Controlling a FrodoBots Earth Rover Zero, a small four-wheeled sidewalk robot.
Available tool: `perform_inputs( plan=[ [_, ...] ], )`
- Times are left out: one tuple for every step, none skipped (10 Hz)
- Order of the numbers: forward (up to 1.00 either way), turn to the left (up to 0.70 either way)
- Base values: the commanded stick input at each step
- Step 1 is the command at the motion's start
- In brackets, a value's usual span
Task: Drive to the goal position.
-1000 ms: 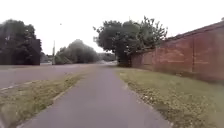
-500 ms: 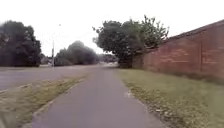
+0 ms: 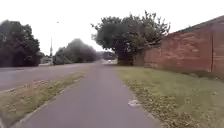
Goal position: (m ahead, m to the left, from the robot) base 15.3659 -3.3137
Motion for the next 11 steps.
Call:
perform_inputs(
  plan=[
    [1.00,0.00],
    [1.00,0.00],
    [1.00,0.00],
    [1.00,0.00],
    [1.00,0.00],
    [1.00,0.00],
    [1.00,0.00],
    [1.00,0.00],
    [1.00,0.06],
    [1.00,0.25],
    [1.00,0.40]
  ],
)
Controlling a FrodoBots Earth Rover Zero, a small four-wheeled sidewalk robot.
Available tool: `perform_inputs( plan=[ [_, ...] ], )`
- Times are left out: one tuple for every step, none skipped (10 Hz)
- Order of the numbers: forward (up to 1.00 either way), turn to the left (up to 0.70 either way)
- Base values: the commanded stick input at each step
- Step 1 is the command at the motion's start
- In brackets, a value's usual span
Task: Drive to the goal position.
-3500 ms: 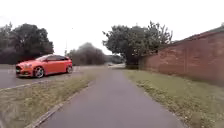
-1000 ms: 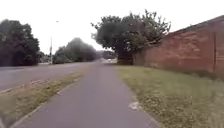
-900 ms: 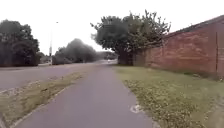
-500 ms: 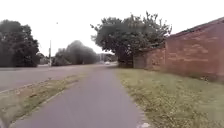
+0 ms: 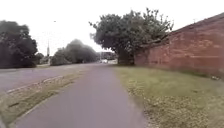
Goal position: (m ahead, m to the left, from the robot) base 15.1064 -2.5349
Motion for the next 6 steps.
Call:
perform_inputs(
  plan=[
    [1.00,0.20],
    [1.00,0.00],
    [1.00,0.00],
    [1.00,0.00],
    [1.00,0.00],
    [1.00,0.00]
  ],
)
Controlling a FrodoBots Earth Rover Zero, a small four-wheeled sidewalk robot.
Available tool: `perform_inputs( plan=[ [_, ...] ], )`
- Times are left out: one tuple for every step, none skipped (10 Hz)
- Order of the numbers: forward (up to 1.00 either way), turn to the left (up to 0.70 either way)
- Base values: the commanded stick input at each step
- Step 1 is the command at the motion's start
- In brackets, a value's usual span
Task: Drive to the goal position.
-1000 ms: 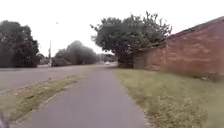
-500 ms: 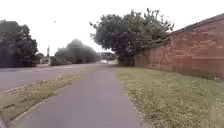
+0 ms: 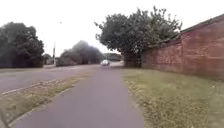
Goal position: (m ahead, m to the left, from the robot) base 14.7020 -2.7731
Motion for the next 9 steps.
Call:
perform_inputs(
  plan=[
    [1.00,0.00],
    [1.00,0.00],
    [1.00,0.00],
    [1.00,0.00],
    [1.00,0.00],
    [1.00,0.00],
    [1.00,0.00],
    [1.00,0.00],
    [1.00,0.00]
  ],
)
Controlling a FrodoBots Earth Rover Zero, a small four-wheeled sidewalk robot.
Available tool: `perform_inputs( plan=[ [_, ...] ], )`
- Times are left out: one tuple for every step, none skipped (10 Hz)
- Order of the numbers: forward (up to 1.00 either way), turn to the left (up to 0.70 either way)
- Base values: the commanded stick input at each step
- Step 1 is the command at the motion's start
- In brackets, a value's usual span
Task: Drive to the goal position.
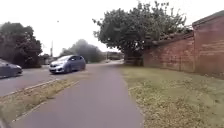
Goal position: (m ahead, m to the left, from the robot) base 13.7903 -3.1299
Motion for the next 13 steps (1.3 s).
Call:
perform_inputs(
  plan=[
    [1.00,0.00],
    [1.00,0.00],
    [1.00,0.09],
    [1.00,0.33],
    [1.00,0.08],
    [1.00,0.00],
    [1.00,0.00],
    [1.00,0.00],
    [1.00,0.00],
    [1.00,0.00],
    [1.00,0.00],
    [1.00,0.00],
    [1.00,0.00]
  ],
)
